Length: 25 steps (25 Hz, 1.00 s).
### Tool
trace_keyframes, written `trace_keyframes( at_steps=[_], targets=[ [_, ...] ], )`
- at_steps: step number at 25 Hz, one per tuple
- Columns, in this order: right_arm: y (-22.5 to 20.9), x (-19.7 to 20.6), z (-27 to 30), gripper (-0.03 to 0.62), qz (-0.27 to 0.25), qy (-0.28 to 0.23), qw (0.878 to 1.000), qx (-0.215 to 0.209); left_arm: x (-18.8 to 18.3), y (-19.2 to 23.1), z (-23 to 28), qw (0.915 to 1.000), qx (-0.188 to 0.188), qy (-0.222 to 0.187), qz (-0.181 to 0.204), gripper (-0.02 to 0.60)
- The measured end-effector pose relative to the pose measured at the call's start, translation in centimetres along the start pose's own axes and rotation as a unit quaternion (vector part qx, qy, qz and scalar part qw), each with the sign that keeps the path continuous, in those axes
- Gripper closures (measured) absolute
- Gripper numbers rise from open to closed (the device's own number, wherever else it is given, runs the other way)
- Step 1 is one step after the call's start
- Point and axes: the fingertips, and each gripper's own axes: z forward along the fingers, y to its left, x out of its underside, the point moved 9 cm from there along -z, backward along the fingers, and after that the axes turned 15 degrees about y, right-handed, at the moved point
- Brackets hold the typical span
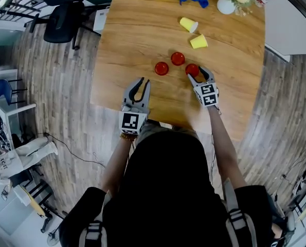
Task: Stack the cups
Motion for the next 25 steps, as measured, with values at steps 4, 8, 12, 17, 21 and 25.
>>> trace_keyframes(
  at_steps=[4,8,12,17,21,25],
  targets=[
    [0.1,-0.3,0.2,0.351,-0.002,0.002,1.000,0.009,-0.4,0.3,0.1,0.9999,-0.003,-0.011,-0.002,0.520],
    [0.1,-0.3,0.3,0.365,0.002,0.003,1.000,0.013,0.0,0.4,0.3,1.0000,-0.002,0.001,0.000,0.520],
    [0.2,-0.4,0.2,0.368,0.007,0.003,1.000,0.013,-0.1,0.5,0.4,1.0000,0.001,-0.002,0.002,0.520],
    [-0.1,-1.0,-0.7,0.372,0.018,-0.006,1.000,0.015,-0.5,0.5,0.5,1.0000,0.001,-0.008,0.004,0.521],
    [-0.7,-1.4,-0.9,0.372,0.015,-0.015,1.000,0.021,-0.4,0.3,0.9,1.0000,0.005,-0.007,0.002,0.521],
    [-1.4,-1.9,-0.8,0.373,0.015,-0.022,0.999,0.028,-0.6,0.5,0.9,0.9999,0.005,-0.006,0.006,0.520]
  ],
)
